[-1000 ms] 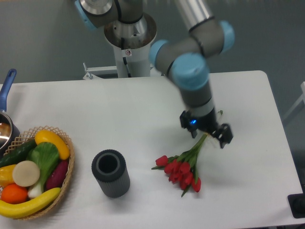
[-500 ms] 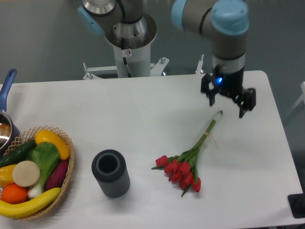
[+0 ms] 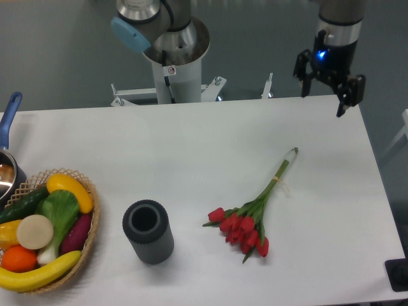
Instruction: Place the flowers on the table
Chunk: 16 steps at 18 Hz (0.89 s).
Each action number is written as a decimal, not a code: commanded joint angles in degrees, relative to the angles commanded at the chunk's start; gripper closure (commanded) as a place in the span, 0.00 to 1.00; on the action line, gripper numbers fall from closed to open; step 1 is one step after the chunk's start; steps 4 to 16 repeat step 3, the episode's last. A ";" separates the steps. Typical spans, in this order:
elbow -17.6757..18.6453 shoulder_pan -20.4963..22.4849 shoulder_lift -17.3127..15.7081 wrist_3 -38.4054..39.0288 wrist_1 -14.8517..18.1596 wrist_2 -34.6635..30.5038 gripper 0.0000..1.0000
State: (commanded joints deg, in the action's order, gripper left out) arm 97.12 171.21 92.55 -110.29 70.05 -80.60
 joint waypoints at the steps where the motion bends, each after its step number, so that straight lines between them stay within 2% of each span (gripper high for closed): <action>1: 0.26 0.09 0.00 -0.10 0.00 0.09 0.00; 16: 0.35 0.00 0.00 -0.10 -0.09 0.87 0.00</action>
